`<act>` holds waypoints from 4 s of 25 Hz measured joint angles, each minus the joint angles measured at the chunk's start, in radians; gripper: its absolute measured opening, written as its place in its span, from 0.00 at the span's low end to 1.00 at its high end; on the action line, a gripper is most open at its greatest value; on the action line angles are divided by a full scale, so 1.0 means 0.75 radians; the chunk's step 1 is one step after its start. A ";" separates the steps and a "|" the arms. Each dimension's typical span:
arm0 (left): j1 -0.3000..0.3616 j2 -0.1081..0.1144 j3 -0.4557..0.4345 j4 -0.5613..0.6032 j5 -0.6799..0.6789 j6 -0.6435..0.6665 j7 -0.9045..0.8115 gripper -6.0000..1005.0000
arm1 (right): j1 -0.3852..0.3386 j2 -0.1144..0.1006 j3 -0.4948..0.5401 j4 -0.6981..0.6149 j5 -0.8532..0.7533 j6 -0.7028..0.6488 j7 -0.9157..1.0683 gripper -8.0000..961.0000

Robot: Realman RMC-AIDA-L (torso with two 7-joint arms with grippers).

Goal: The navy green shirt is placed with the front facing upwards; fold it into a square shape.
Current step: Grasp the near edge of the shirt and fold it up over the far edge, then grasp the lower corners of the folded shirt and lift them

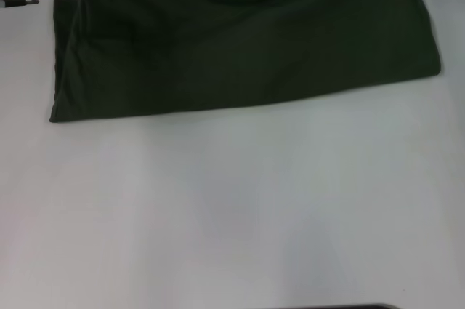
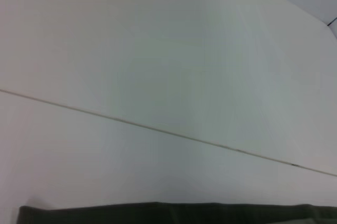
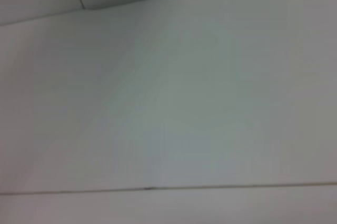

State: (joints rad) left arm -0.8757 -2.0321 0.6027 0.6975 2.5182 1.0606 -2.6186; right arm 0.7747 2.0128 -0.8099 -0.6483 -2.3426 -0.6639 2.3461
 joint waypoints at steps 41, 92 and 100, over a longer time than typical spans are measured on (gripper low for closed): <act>0.002 -0.009 0.038 -0.002 0.026 -0.147 -0.101 0.03 | 0.033 0.042 -0.041 0.039 -0.002 0.184 -0.015 0.15; 0.146 0.028 0.033 0.215 -0.084 0.452 -0.102 0.57 | -0.267 -0.007 0.113 -0.404 0.227 -0.897 -0.012 0.97; 0.157 0.084 0.033 0.113 -0.040 0.493 -0.160 0.57 | -0.317 -0.012 0.215 -0.399 0.245 -1.017 -0.026 0.97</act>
State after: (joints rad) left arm -0.7579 -1.9691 0.6277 0.7825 2.4881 1.4302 -2.7385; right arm 0.5368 2.0037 -0.6483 -0.9472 -2.1590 -1.4263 2.3264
